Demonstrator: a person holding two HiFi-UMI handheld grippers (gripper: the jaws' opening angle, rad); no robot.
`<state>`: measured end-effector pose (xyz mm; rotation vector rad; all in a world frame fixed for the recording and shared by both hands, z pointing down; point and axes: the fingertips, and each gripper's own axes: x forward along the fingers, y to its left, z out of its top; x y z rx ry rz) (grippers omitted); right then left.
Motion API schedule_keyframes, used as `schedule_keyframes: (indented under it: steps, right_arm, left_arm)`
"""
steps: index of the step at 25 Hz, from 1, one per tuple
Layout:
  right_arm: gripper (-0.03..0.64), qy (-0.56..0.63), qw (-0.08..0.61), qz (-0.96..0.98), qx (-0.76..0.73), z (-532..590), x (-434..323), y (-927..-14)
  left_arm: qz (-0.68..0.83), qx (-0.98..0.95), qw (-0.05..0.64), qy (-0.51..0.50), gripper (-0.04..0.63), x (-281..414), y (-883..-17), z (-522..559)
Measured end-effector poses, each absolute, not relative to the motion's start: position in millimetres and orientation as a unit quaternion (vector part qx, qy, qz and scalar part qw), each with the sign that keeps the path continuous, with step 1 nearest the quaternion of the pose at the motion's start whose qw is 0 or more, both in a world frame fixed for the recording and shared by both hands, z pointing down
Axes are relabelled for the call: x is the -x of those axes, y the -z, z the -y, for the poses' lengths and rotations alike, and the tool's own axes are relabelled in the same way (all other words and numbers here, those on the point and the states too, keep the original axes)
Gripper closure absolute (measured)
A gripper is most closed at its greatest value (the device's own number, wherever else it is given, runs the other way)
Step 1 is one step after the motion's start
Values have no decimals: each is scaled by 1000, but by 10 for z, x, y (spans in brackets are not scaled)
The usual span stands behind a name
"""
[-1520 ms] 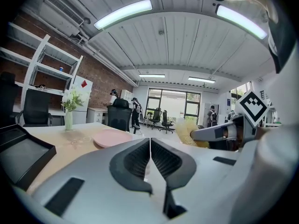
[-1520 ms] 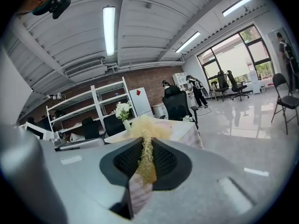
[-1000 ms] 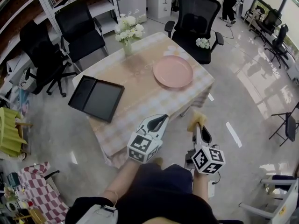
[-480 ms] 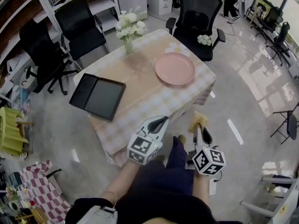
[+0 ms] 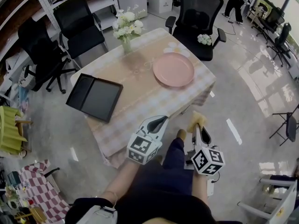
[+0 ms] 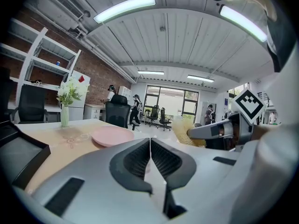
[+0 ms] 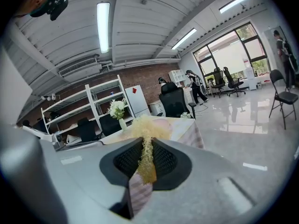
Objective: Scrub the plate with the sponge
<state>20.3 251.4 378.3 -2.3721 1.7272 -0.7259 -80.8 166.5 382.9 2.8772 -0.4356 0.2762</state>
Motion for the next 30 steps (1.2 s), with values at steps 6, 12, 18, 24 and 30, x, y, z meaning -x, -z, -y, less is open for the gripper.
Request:
schedule_keyframes:
  steps: [6, 12, 18, 24, 30]
  right_arm:
    - [568, 241, 60, -573, 781, -2401, -410, -3786]
    - [568, 245, 58, -579, 776, -2279, -650, -3815]
    - [568, 248, 56, -581, 773, -2129, -989, -3829]
    - [568, 252, 54, -587, 767, -1910, -1362, -3824]
    - [568, 257, 50, -599, 757, -1683, -1699, -3856]
  left_arm:
    - [152, -978, 109, -92, 580, 606, -3813, -1564]
    - [155, -977, 113, -96, 580, 336, -3860, -1464]
    - [153, -977, 112, -98, 580, -14, -3868, -1334]
    - [164, -975, 110, -98, 580, -366, -3834, -1085]
    - [182, -972, 117, -96, 580, -669, -3847, -871]
